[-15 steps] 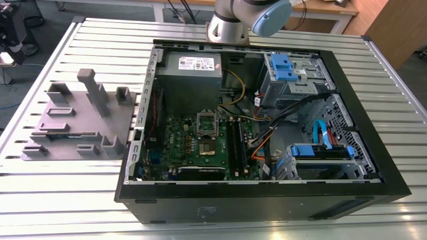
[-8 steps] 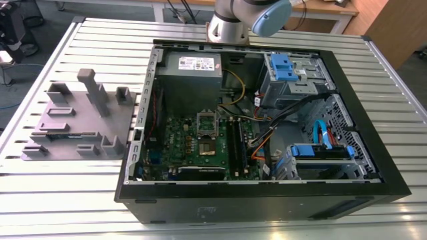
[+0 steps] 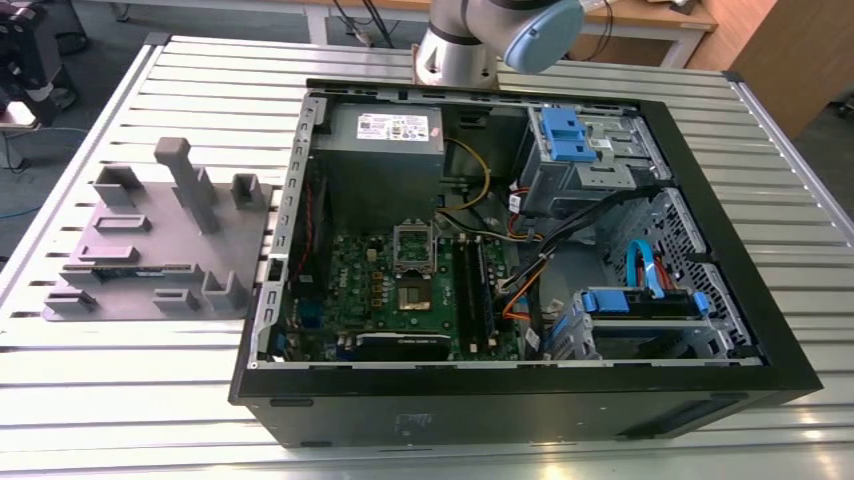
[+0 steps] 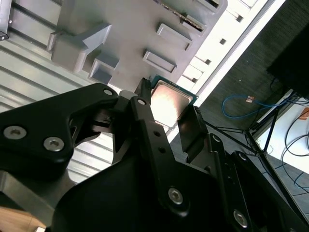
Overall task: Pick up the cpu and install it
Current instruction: 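Pick up the cpu and move it towards the insertion slot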
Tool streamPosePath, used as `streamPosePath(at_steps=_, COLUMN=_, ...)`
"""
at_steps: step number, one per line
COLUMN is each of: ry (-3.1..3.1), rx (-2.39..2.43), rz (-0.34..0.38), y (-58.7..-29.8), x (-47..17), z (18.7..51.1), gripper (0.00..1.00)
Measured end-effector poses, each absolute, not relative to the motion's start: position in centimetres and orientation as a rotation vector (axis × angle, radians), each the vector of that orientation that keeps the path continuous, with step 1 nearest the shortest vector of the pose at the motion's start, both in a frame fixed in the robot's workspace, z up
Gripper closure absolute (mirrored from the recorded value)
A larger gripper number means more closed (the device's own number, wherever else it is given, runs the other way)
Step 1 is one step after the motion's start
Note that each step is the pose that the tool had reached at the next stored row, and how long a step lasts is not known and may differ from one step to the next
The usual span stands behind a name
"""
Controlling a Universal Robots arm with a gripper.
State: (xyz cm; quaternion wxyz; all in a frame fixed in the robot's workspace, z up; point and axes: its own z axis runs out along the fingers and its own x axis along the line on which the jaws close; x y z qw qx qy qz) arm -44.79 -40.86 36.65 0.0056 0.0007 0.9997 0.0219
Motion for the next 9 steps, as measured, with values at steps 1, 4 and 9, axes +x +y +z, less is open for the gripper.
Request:
streamPosePath(at_steps=1, ry=3.130, rx=0.002, rz=0.068, y=-40.86, x=-44.65, z=36.65, gripper=0.53)
streamPosePath(at_steps=4, ry=3.130, rx=0.002, rz=0.068, y=-40.86, x=-44.28, z=36.65, gripper=0.53)
streamPosePath(at_steps=9, ry=3.130, rx=0.002, rz=0.068, y=-40.86, x=-43.75, z=36.65, gripper=0.53)
